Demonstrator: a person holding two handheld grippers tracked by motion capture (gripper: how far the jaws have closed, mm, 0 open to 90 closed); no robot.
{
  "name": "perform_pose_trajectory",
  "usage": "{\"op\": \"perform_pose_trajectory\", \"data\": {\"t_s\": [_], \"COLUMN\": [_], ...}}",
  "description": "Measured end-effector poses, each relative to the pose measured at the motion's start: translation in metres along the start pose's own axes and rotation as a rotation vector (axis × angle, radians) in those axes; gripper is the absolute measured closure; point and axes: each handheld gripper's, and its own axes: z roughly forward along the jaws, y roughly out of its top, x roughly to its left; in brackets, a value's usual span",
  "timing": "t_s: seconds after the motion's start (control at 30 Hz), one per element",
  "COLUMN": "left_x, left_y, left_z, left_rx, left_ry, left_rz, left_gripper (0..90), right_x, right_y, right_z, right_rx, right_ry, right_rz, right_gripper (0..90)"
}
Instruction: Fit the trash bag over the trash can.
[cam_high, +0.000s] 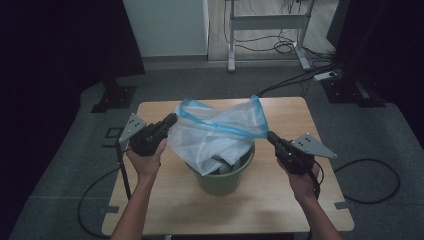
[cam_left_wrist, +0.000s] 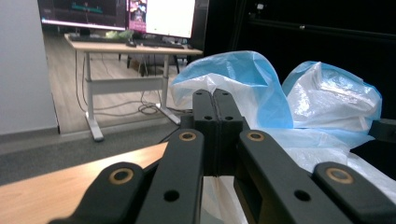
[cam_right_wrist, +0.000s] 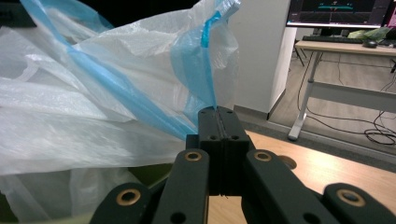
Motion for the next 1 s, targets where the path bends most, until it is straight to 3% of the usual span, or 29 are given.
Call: {"op": "perform_pose_trajectory", "data": {"t_s": [0.2, 0.37, 0.47, 0.6, 0.73, 1.0], "left_x": [-0.007, -0.012, -0.016, -0.021, -0.024, -0.015], "left_y": [-0.023, -0.045, -0.058, -0.073, -0.089, -0.121], "left_z": [-0.020, -0.037, -0.049, -0.061, -0.074, -0.085], "left_rx": [-0.020, -0.037, -0.061, -0.064, -0.054, -0.006], "left_ry": [-0.041, -0.058, -0.089, -0.131, -0.165, -0.198], "left_rz": [-0.005, -0.024, -0.043, -0.059, -0.071, -0.120], "left_gripper": [88.5, 88.2, 87.9, 87.8, 88.1, 88.8], "right_x": [0.006, 0.016, 0.022, 0.025, 0.028, 0.033], "right_y": [-0.015, -0.031, -0.046, -0.065, -0.081, -0.107], "right_z": [-0.014, -0.032, -0.045, -0.057, -0.062, -0.061], "right_rx": [-0.010, -0.017, -0.010, 0.020, 0.053, 0.133], "right_ry": [0.026, 0.070, 0.114, 0.160, 0.187, 0.231], "right_rz": [0.017, 0.028, 0.059, 0.117, 0.139, 0.140], "right_gripper": [88.6, 88.7, 88.7, 88.7, 88.7, 88.7]}}
